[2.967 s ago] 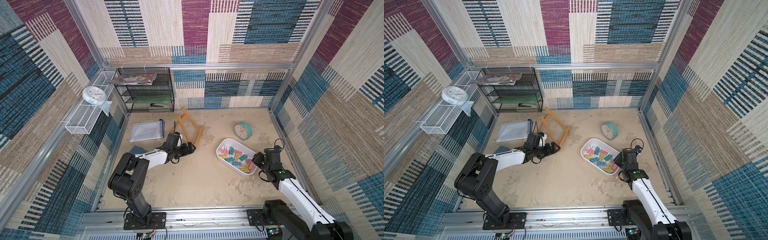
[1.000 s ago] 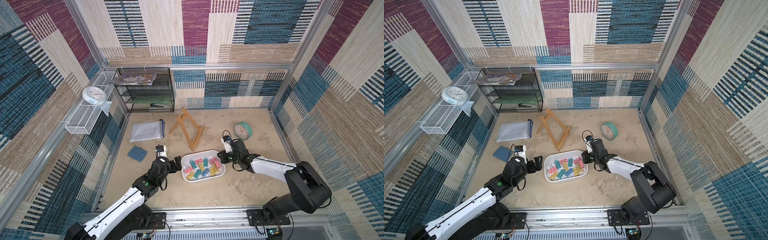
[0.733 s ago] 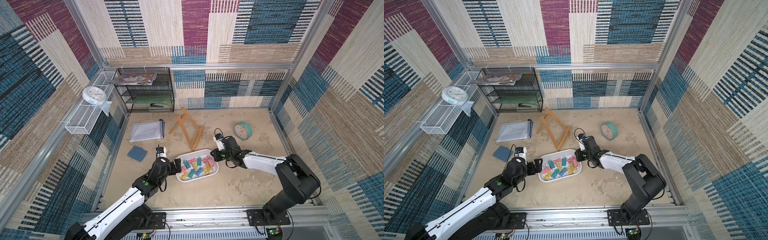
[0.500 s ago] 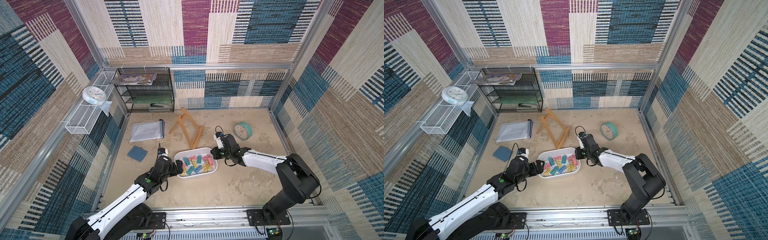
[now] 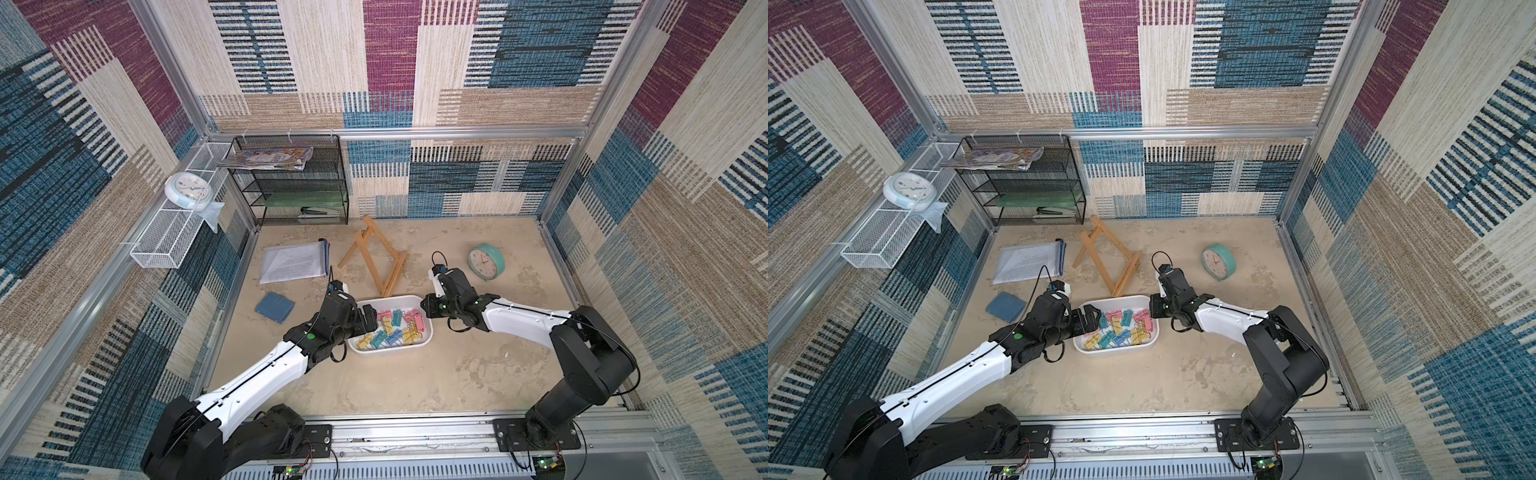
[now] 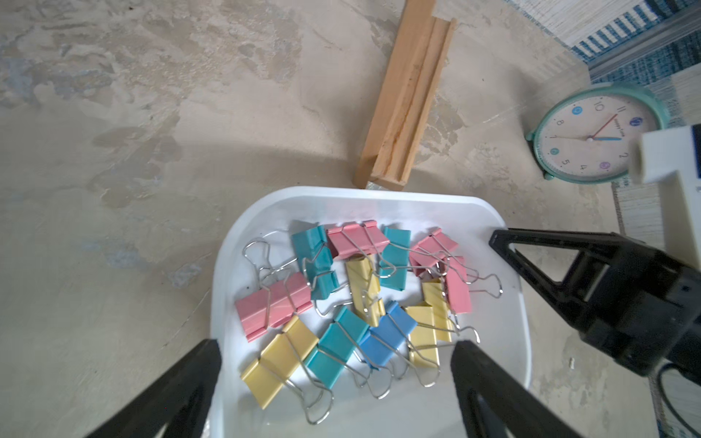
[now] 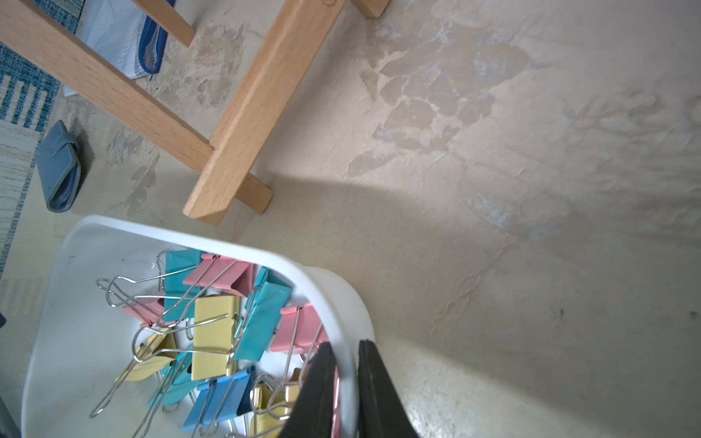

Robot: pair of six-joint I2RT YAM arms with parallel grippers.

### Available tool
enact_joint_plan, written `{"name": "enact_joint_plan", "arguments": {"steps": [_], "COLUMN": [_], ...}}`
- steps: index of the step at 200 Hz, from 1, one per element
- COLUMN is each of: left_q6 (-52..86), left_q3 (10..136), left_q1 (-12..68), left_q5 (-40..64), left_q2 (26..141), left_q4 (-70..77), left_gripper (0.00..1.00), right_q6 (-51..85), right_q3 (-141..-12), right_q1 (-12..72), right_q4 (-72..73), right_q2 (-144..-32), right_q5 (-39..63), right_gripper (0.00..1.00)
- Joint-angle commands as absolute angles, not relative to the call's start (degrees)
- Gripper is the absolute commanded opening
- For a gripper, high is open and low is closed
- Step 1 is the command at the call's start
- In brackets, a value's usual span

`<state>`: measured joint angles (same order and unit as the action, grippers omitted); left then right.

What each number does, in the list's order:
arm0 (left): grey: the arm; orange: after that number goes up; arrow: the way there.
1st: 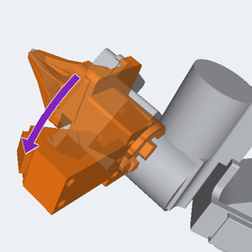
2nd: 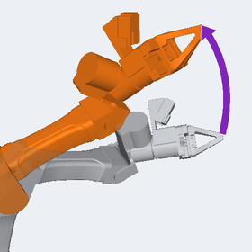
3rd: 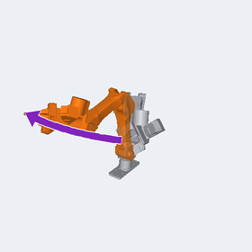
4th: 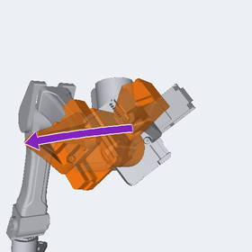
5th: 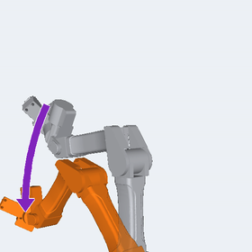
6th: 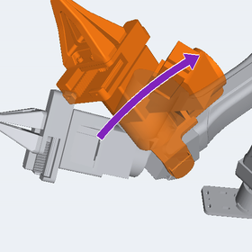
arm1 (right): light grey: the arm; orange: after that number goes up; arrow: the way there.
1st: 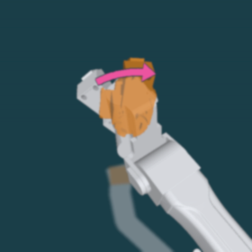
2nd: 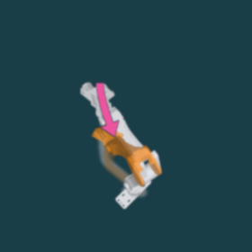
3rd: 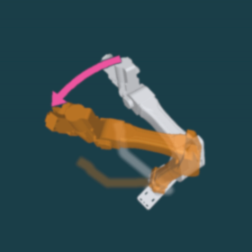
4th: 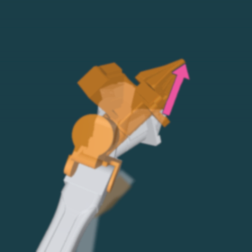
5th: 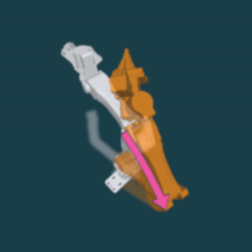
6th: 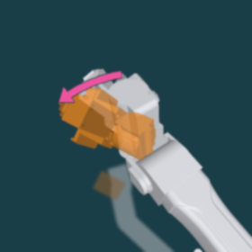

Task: Take out the binder clips from the storage box
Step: Move the storage box to the center of the board, then pick up the binder clip from the storage box.

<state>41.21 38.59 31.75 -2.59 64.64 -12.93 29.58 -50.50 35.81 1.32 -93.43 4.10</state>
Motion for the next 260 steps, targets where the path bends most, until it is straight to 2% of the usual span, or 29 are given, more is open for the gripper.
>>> {"name": "enact_joint_plan", "arguments": {"steps": [1,40,54,91,119,140,214,260], "left_q6": [38.7,38.5,39.5,40.8,40.2,39.7,40.6,40.1], "left_q3": [40.5,42.3,41.9,43.7,45.2,46.2,47.3,46.8], "left_q1": [31.7,31.7,31.7,32.1,32.5,33.2,35.1,35.1], "left_q5": [-1.9,-0.6,1.6,6.7,6.6,6.3,5.1,4.7], "left_q2": [65.5,66.0,66.7,71.6,74.1,75.5,77.5,76.8], "left_q4": [-15.7,-16.1,-14.0,-11.3,-11.3,-11.3,-11.3,-11.6], "left_gripper": [0.99,0.99,1.0,0.88,0.86,0.84,0.83,0.84], "right_q6": [28.6,26.0,25.1,23.9,23.2,22.0,21.4,20.6], "right_q3": [-52.4,-56.5,-57.8,-62.1,-63.4,-64.5,-67.6,-68.9], "right_q1": [35.8,35.8,35.9,38.8,39.6,40.0,42.4,43.3], "right_q4": [-3.6,-11.6,-13.3,-23.1,-26.5,-27.5,-29.0,-31.5], "right_q2": [-92.8,-90.1,-89.4,-92.1,-92.9,-94.0,-98.2,-99.8], "right_q5": [2.7,1.9,5.0,2.8,-1.6,-1.1,-1.3,-3.2], "right_gripper": [0.22,0.26,0.26,0.23,0.21,0.2,0.19,0.13]}}
